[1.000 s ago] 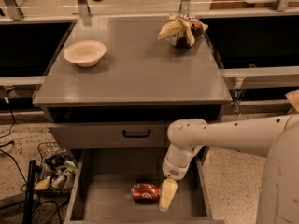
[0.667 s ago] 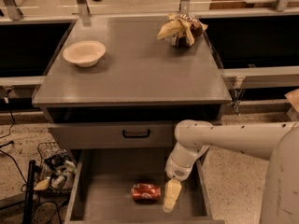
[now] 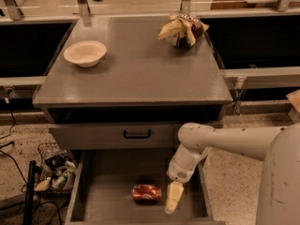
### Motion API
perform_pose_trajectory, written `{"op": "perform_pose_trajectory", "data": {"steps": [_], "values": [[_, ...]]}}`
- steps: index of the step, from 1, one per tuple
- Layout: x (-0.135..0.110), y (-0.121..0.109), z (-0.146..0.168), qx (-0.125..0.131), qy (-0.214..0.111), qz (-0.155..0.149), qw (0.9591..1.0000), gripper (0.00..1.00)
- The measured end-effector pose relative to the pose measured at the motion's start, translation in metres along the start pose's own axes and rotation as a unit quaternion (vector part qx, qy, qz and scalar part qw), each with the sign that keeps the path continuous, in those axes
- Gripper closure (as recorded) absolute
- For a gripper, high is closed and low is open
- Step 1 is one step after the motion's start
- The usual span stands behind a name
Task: Pick coke can from middle drawer and place on counter
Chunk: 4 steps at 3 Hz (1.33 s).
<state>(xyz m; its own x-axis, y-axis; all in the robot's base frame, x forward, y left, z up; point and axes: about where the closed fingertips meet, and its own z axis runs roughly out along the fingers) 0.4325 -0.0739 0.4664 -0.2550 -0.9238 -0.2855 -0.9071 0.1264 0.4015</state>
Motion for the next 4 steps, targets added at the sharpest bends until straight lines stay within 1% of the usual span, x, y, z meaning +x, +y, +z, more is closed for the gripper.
{"op": "perform_pose_trajectory", "data": {"steps": [1,2,3,4], "values": [[0.000,-0.001,0.001,-0.002,-0.001,0.000,1.0000,0.00],[0.018,0.011,-0.010,-0.011,-0.017,-0.020,0.9996,0.00],[0.019,0.011,-0.011,-0.011,-0.017,-0.021,0.9996,0.00],[0.017,0.011,-0.005,-0.032,-0.032,-0.038,0.9983,0.00]]}}
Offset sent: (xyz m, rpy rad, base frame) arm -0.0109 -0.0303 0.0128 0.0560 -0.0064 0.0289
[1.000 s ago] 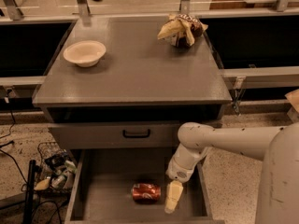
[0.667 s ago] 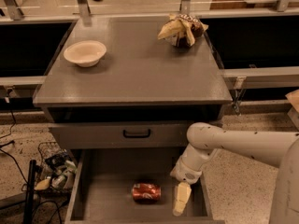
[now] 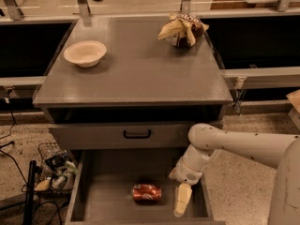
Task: Pick coke can from middle drawer and place on counter
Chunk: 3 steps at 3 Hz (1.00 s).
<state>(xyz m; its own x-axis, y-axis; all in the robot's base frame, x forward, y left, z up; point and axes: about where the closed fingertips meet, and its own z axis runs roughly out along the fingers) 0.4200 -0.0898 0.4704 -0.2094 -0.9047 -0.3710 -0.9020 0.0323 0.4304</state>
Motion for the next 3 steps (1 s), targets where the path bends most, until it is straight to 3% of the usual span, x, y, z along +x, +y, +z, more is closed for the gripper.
{"op": "perform_pose_trajectory", "data": {"steps": [1,3], "values": [[-0.0028,0.0109,-0.0045,0.017,-0.016,-0.037,0.9991,0.00],[-0.0063,0.0181,-0.0030,0.039,-0.006,-0.055,0.9977,0.00]]}}
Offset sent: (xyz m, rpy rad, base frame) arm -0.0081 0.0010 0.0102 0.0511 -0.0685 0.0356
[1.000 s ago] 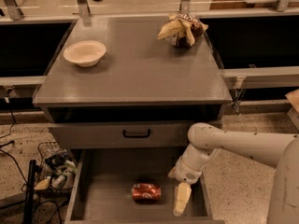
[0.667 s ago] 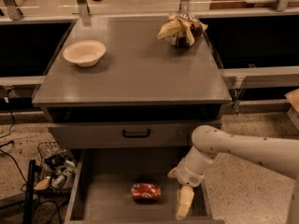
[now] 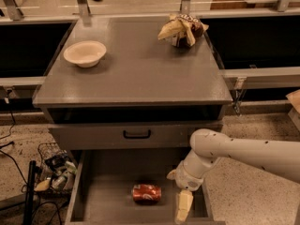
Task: Pick coke can from middle drawer and place on counter
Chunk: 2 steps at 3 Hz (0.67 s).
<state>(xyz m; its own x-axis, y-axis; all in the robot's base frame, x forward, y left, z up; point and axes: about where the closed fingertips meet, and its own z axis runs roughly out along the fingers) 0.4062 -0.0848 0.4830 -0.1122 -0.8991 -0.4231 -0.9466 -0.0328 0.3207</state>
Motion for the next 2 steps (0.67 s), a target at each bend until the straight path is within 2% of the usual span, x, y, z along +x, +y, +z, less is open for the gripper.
{"op": "perform_pose_trajectory", "data": {"steps": [1,2], "values": [[-0.0026,0.0041,0.0023,0.016,0.015,-0.015,0.9996,0.00],[-0.0016,0.0027,0.0065,0.008,0.014,-0.015,0.9998,0.00]]}}
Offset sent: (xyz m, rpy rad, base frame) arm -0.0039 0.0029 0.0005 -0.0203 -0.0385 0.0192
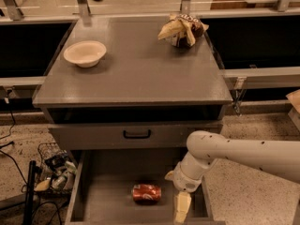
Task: Pick coke can from middle drawer and place on counter
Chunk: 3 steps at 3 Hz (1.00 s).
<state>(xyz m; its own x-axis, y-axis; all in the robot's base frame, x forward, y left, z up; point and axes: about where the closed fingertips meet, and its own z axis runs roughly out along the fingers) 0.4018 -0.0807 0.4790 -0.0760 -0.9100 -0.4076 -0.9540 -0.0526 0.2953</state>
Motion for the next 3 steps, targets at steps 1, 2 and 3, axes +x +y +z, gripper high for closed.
{"op": "perform_pose_trajectory", "data": {"steps": [1,2,3], "values": [[-0.025,-0.006,0.012,0.000,-0.001,-0.003,1.0000,0.00],[-0.025,-0.006,0.012,0.000,-0.001,-0.003,1.0000,0.00],[-0.039,-0.005,0.028,-0.001,0.015,-0.007,0.9999,0.00]]}}
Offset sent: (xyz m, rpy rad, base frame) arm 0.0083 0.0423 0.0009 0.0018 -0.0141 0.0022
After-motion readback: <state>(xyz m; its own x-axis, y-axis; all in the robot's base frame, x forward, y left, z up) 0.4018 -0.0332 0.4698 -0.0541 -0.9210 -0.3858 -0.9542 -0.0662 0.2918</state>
